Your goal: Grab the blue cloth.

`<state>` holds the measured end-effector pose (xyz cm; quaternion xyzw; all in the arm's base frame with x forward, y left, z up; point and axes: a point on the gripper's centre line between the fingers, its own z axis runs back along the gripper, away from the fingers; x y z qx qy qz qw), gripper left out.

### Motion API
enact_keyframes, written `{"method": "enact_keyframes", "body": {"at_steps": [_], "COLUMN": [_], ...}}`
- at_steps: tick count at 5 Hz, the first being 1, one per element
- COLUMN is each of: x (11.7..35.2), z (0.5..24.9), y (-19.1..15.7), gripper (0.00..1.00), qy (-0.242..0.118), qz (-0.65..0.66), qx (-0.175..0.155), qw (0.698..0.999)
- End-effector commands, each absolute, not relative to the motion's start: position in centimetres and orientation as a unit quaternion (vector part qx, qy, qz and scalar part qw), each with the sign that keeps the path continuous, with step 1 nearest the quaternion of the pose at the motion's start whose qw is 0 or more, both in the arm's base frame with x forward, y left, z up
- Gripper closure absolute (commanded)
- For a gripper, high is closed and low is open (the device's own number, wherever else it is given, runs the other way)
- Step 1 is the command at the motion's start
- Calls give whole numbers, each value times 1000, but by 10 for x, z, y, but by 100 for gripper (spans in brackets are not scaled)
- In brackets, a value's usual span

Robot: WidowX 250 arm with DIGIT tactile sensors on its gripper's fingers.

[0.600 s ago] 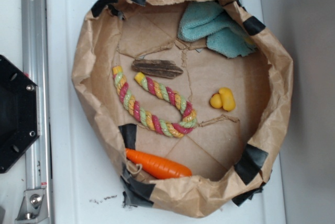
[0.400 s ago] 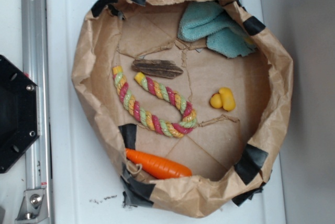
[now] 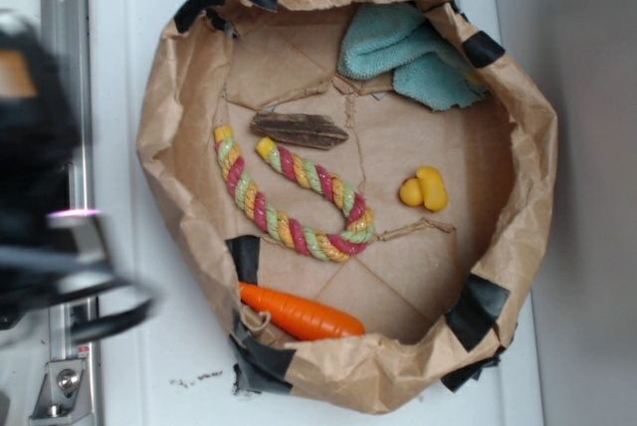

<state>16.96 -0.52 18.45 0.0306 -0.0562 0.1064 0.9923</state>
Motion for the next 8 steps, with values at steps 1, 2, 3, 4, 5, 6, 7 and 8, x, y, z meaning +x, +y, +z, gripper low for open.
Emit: {"method": "enact_keyframes", "body": {"at_steps": [1, 2, 3, 4, 5, 6, 7, 8], "x": [274, 288, 299, 306, 321, 333, 342, 340], "z": [122, 104, 87, 69, 49, 44, 44, 45], "y": [4, 20, 33, 47, 52, 66, 66, 60], "gripper": [0, 0, 0, 0, 0, 0, 0, 100], "qy": [-138, -141, -162, -148, -126, -128, -127, -135], "qz": [123, 145, 165, 169, 115, 119, 115, 98], "qx": [19, 34, 40, 56, 48, 77, 99, 111], "qw": [983, 979, 972, 973, 984, 982, 980, 980]}}
